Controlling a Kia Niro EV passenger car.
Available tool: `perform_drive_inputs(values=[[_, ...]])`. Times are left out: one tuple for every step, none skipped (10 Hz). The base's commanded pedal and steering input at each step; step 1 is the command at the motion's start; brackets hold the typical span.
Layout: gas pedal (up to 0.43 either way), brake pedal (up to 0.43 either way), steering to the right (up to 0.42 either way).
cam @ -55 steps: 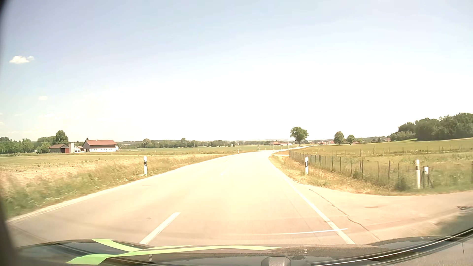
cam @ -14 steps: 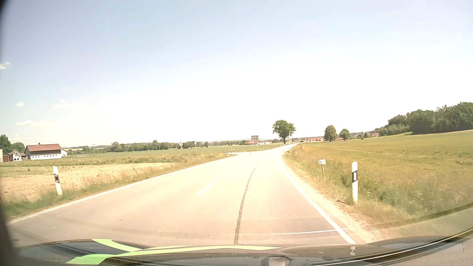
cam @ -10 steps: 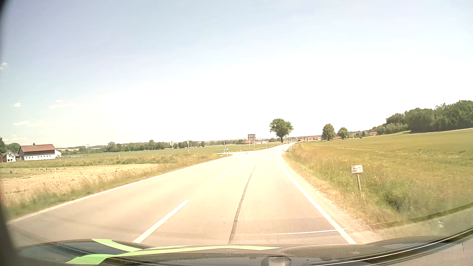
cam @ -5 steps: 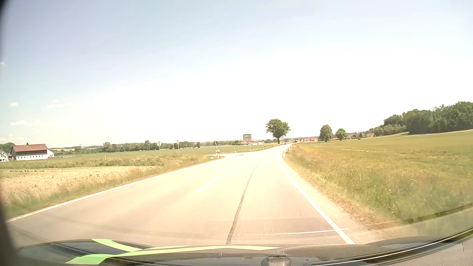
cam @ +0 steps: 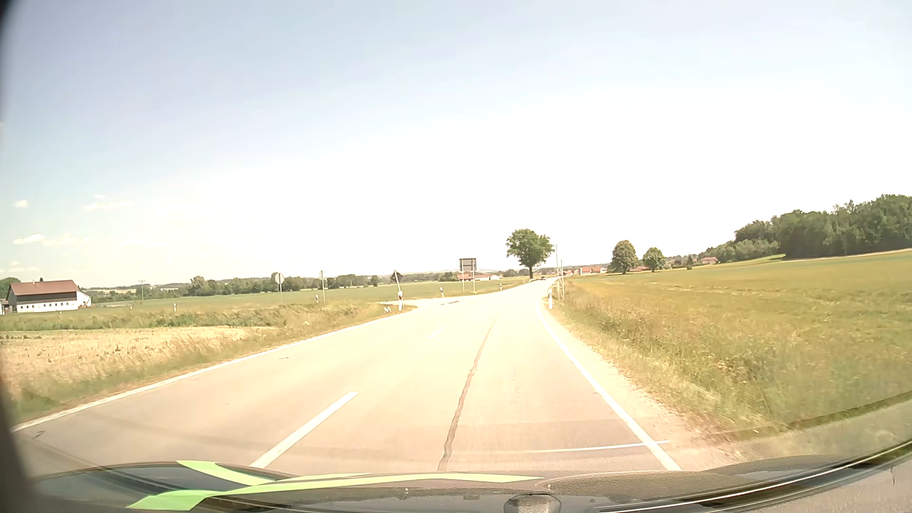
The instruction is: Follow the waypoints while adhering to traffic rules and regulations
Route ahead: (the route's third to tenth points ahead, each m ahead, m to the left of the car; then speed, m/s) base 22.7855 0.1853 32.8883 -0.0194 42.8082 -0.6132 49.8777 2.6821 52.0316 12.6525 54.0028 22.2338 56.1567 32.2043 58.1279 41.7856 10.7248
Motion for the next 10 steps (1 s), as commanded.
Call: perform_drive_inputs(values=[[0.000, 0.165, 0.011], [0.000, 0.177, 0.011], [0.000, 0.177, 0.011], [0.000, 0.183, 0.011], [0.000, 0.189, 0.010], [0.000, 0.195, 0.006], [0.000, 0.195, 0.006], [0.000, 0.195, 0.006], [0.000, 0.201, 0.006], [0.000, 0.207, 0.006]])
